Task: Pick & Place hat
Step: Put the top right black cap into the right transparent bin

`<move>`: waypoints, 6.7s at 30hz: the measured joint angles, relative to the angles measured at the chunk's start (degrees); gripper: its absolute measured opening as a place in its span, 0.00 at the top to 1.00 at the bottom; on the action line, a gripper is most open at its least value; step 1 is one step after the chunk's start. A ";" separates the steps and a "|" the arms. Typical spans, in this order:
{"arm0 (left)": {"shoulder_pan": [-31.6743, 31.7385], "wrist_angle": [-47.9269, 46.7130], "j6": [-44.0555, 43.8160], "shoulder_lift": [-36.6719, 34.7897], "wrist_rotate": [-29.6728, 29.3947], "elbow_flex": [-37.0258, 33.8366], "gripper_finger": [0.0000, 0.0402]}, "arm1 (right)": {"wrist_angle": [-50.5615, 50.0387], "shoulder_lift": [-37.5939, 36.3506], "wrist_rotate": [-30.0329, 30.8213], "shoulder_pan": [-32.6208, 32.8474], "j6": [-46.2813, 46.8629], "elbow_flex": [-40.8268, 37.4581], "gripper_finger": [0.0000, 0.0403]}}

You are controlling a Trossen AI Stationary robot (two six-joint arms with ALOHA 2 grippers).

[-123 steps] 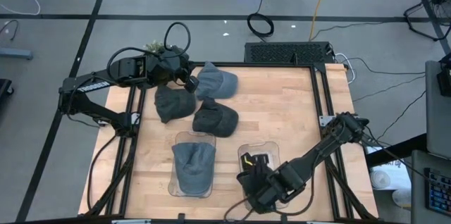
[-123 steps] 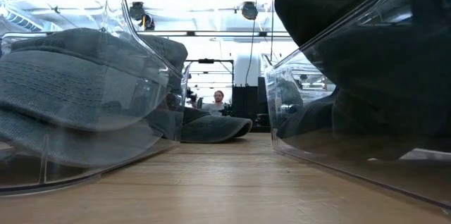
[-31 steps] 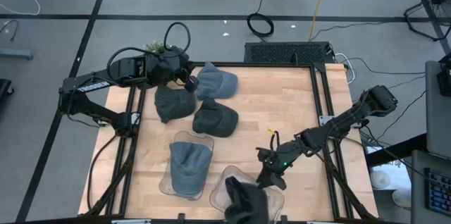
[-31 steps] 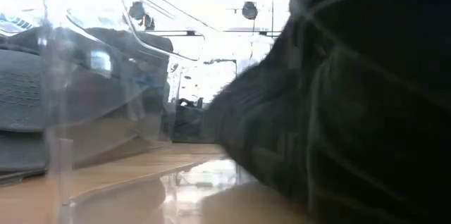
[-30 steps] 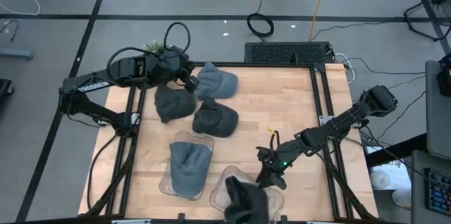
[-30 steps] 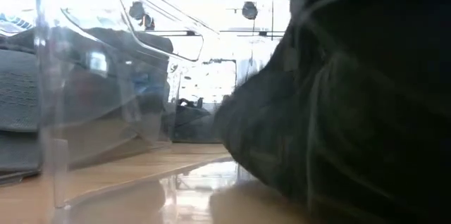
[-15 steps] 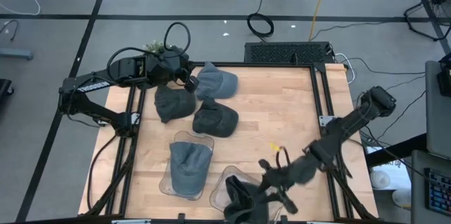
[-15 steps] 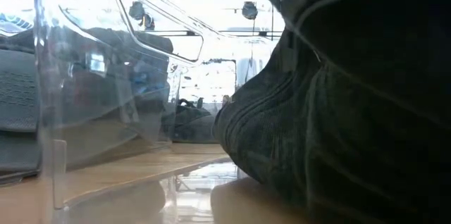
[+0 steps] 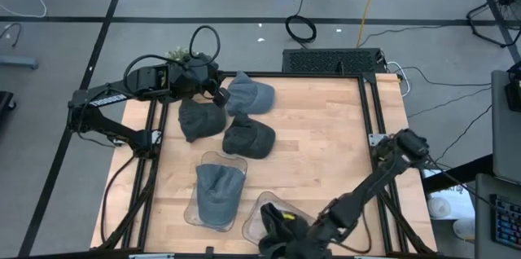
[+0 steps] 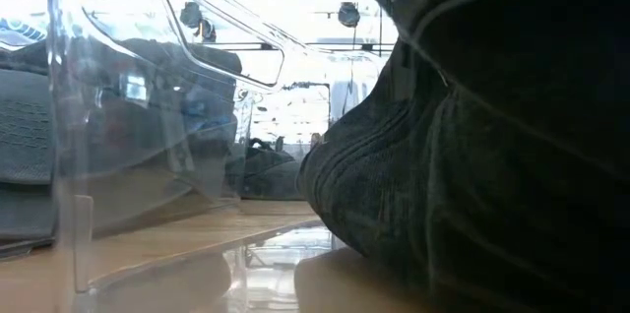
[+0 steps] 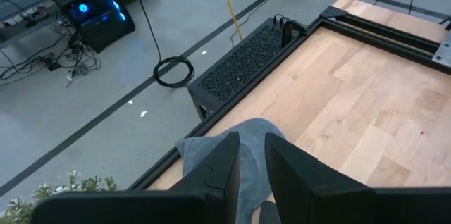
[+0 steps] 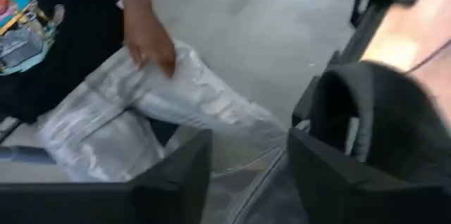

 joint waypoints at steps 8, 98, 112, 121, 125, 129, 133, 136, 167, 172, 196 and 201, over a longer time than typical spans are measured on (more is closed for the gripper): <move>-0.02 0.00 0.00 0.00 0.01 0.00 0.81 | -1.85 0.71 1.94 -3.38 -3.01 0.11 0.26; 0.00 0.01 0.01 0.00 0.03 0.00 0.81 | 54.83 -36.78 -27.86 -16.88 -9.53 -36.06 1.00; -0.01 12.96 -0.55 0.00 1.97 0.02 0.81 | 72.26 -36.84 -39.19 -31.03 -9.01 -35.85 1.00; 0.35 22.65 12.57 -0.04 0.98 0.02 0.81 | 76.59 -36.58 -39.09 -36.75 -8.46 -28.47 1.00; 1.92 23.63 18.76 3.34 3.28 0.17 0.81 | 73.41 -36.23 -41.73 -37.90 -9.44 -24.87 1.00; 5.48 32.06 12.53 11.34 23.55 0.04 0.81 | 70.61 -36.21 -43.59 -38.53 -11.63 -23.30 1.00; 9.44 43.17 12.73 19.90 40.25 0.04 0.79 | 70.20 -36.18 -43.69 -39.00 -11.81 -20.55 1.00; 12.84 48.96 10.52 24.92 52.35 -0.02 0.73 | 66.85 -36.31 -43.87 -40.02 -11.35 -17.18 1.00; 3.24 58.64 16.12 30.05 80.08 -0.04 0.40 | 54.88 -42.28 -44.57 -50.85 -19.40 -11.65 1.00; -1.77 58.64 21.95 28.94 74.19 0.00 0.40 | 55.21 -42.09 -41.88 -54.83 -18.45 -11.65 1.00; -8.56 68.05 28.38 28.48 58.88 0.00 0.67 | 55.59 -40.29 -42.18 -55.70 -17.30 -11.67 1.00; -8.23 64.97 29.75 28.38 60.14 0.00 0.95 | 52.66 -40.25 -41.08 -55.70 -17.17 -11.69 0.96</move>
